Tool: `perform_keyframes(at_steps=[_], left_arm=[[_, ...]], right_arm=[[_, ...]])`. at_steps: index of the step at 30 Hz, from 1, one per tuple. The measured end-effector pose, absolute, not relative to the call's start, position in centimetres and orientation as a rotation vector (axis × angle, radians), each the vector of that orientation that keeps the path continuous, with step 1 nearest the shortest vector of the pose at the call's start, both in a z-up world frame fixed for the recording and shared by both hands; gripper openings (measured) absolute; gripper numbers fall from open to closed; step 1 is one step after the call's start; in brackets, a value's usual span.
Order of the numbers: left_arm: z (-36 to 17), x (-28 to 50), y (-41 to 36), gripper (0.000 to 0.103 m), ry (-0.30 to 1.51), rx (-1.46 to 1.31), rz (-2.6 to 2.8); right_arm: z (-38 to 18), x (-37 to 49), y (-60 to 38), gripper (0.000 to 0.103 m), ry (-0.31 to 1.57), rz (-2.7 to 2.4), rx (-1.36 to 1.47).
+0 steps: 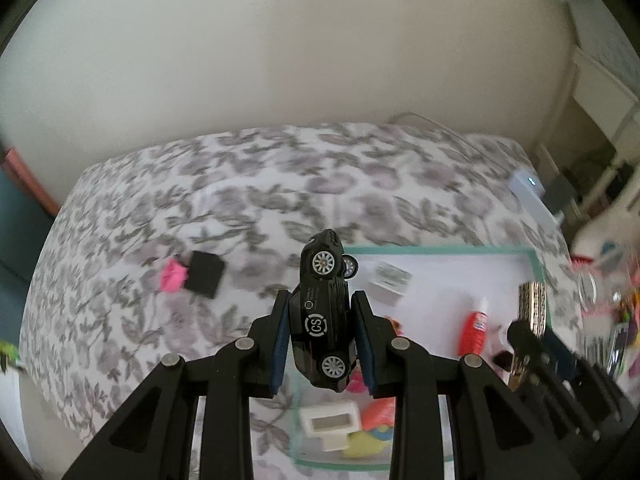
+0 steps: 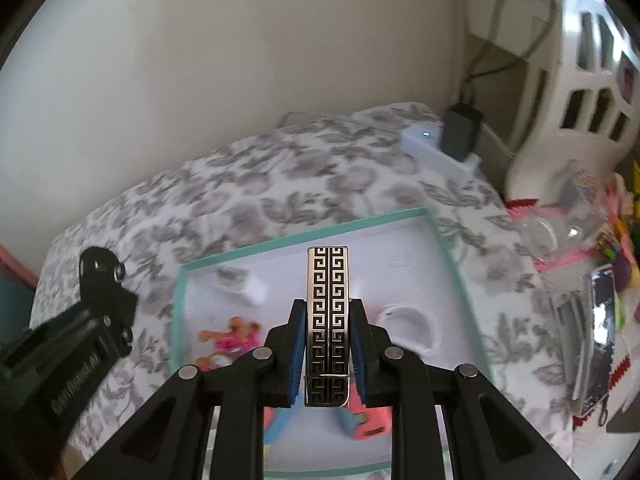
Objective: Organize rigid objects
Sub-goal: 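Carry the black toy car and patterned bar over the tray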
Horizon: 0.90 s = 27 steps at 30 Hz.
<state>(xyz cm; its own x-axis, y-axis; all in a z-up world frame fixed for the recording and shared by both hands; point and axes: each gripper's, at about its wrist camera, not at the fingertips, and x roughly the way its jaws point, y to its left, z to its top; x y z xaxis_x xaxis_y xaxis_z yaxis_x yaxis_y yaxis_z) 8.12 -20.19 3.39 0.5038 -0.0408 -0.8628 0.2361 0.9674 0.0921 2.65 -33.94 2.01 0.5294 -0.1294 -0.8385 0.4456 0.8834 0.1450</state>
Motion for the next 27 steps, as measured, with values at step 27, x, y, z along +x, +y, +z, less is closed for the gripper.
perform_keyframes(at_steps=[27], left_arm=[[-5.0, 6.7, -23.8, 0.032, 1.234, 0.28, -0.297]], right_arm=[[-4.2, 3.2, -37.5, 0.022, 1.136, -0.438, 0.398]])
